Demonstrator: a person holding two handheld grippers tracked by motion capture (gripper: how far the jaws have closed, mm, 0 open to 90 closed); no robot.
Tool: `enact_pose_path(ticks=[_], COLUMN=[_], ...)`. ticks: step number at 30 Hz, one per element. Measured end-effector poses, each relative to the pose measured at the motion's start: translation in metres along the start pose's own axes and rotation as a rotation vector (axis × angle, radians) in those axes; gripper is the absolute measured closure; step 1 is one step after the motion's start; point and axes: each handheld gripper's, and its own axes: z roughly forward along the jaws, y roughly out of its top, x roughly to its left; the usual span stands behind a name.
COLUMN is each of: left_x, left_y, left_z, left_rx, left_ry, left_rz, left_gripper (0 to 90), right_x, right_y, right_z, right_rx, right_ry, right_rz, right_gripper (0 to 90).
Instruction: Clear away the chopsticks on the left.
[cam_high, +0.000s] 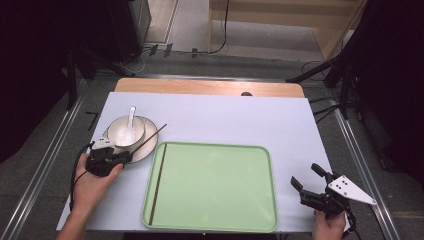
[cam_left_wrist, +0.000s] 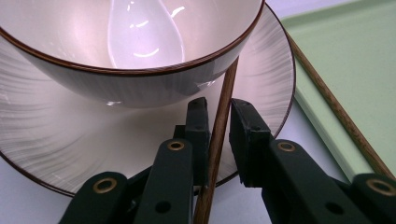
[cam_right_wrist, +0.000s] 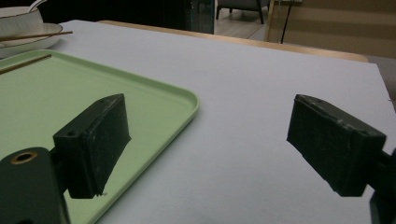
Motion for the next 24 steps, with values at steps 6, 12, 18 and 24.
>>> enact_pose_path(ticks=[6,12,18,24], left_x=[-0.003,-0.003,-0.01,-0.027], left_y=[0.001,0.001,0.003,0.003], left_z=[0.001,0.0,-0.008,-0.015], left_rx=[0.018,0.015,-0.028,-0.035], left_ry=[-0.039,-0.042,-0.057,-0.082], left_rz=[0.021,0.017,0.013,0.033], left_gripper=[84.7,85.5,85.6,85.6], right_x=[0.0,0.0,-0.001,-0.001], right_y=[0.0,0.0,0.0,0.0], right_z=[0.0,-0.001,-0.001,-0.001], right_rx=[0.0,0.0,-0.001,-0.002], right_ry=[-0.002,-0.002,-0.002,-0.003], right_rz=[0.001,0.0,0.0,0.002], right_gripper=[13.0,13.0,13.0,12.9])
